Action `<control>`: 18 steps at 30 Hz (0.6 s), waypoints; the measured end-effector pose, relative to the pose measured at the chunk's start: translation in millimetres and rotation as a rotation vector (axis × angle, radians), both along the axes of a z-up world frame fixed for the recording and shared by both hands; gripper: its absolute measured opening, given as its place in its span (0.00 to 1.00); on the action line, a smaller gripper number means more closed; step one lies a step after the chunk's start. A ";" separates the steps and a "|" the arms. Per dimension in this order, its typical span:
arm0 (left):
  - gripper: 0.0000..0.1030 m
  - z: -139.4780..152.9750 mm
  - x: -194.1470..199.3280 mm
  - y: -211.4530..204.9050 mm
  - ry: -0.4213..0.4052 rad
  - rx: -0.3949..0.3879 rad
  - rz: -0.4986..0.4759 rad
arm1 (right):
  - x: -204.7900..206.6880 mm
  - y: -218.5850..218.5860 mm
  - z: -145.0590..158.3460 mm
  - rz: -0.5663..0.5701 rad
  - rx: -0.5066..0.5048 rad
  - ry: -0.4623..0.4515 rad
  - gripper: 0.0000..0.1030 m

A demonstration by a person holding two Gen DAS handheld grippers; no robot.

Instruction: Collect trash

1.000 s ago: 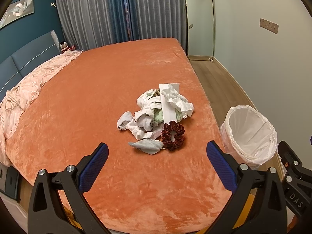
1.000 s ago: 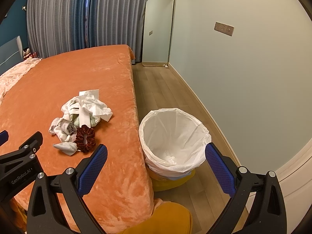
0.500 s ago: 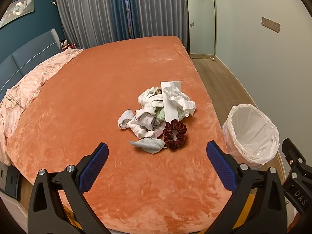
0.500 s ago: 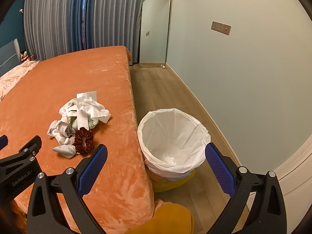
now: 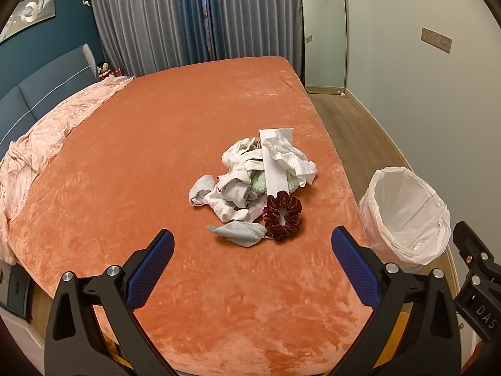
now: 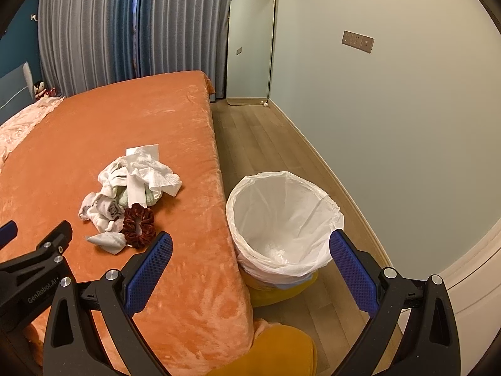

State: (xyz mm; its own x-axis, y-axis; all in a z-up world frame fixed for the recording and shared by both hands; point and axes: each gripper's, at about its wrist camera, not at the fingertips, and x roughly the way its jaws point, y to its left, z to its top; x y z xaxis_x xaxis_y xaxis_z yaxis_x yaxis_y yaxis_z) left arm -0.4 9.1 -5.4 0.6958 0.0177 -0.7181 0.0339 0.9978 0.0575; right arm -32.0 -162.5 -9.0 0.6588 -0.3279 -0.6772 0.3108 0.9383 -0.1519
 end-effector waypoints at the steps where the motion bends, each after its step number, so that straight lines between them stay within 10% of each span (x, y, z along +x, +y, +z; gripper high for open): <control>1: 0.93 -1.9 1.6 0.1 0.001 -0.001 0.000 | 0.8 1.0 -0.4 0.000 -0.008 0.000 0.93; 18: 0.93 -64.8 44.5 60.5 0.098 -0.038 0.059 | 42.3 22.0 -39.6 0.070 0.019 0.044 0.93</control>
